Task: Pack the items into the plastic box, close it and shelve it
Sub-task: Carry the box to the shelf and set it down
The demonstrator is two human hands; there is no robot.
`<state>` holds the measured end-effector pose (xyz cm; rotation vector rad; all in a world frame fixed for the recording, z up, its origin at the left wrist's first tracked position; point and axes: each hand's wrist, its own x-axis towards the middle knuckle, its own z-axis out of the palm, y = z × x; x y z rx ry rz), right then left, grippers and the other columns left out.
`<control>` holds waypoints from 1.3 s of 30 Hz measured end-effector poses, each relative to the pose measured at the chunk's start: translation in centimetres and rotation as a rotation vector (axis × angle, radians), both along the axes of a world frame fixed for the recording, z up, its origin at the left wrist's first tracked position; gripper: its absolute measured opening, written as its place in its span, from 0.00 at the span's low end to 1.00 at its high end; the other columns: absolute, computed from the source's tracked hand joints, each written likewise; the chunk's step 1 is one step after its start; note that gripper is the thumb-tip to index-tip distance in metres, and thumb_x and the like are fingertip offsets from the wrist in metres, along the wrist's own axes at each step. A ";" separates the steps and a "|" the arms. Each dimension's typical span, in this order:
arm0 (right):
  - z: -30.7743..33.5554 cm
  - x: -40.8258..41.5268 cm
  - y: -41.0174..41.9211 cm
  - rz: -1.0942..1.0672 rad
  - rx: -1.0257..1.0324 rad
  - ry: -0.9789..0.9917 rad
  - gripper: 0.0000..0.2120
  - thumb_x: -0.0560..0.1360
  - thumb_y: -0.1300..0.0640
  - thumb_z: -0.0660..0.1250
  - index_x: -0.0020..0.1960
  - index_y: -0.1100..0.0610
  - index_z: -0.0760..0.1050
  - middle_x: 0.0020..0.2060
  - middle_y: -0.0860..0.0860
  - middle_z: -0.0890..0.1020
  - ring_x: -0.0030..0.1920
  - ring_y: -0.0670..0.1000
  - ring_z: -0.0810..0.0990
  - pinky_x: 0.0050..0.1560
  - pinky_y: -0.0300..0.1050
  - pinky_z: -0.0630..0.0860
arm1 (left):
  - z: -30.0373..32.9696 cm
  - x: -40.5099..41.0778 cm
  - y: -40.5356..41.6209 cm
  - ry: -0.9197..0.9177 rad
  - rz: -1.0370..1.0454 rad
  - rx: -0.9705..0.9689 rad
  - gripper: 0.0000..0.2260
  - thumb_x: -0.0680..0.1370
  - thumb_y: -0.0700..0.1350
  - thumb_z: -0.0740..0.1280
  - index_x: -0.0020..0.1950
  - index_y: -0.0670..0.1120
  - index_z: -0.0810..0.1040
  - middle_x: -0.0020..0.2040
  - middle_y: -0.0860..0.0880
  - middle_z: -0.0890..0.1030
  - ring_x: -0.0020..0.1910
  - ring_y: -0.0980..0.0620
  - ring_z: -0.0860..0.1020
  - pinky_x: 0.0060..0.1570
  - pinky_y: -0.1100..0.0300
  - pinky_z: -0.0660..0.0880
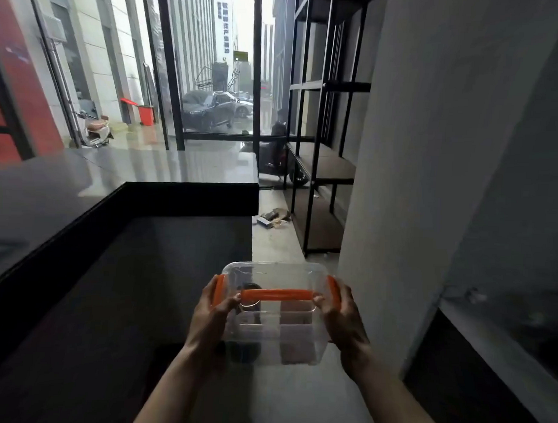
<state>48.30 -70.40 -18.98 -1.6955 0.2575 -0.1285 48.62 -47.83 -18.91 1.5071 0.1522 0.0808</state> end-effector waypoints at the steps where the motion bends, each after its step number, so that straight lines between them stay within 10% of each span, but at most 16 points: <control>1: -0.5 -0.2 -1.6 -0.003 -0.004 0.002 0.29 0.79 0.48 0.65 0.77 0.44 0.59 0.67 0.50 0.72 0.59 0.53 0.74 0.63 0.57 0.76 | -0.4 -0.1 -1.5 0.001 -0.016 -0.012 0.38 0.71 0.49 0.74 0.80 0.49 0.64 0.70 0.44 0.74 0.54 0.52 0.79 0.43 0.57 0.76; 21: -1.8 7.5 -12.9 -0.026 -0.057 0.002 0.30 0.80 0.48 0.65 0.78 0.44 0.57 0.73 0.55 0.69 0.61 0.55 0.73 0.59 0.52 0.74 | -2.0 8.7 -12.7 -0.018 -0.083 -0.005 0.45 0.66 0.56 0.71 0.81 0.51 0.59 0.75 0.41 0.69 0.62 0.43 0.74 0.63 0.40 0.74; 34: -0.5 37.2 -12.2 -0.103 -0.128 0.019 0.31 0.80 0.48 0.65 0.78 0.43 0.56 0.74 0.56 0.68 0.68 0.60 0.72 0.63 0.62 0.75 | -3.1 40.3 -12.5 -0.047 -0.090 -0.080 0.38 0.75 0.52 0.74 0.81 0.55 0.60 0.77 0.41 0.68 0.64 0.40 0.75 0.64 0.36 0.73; 39: 1.0 48.6 -13.1 -0.134 -0.084 0.032 0.31 0.79 0.49 0.66 0.78 0.43 0.57 0.73 0.55 0.69 0.66 0.60 0.72 0.62 0.64 0.76 | -0.7 52.2 -13.5 -0.039 -0.136 -0.058 0.49 0.62 0.62 0.73 0.81 0.57 0.58 0.78 0.41 0.66 0.71 0.36 0.71 0.61 0.42 0.71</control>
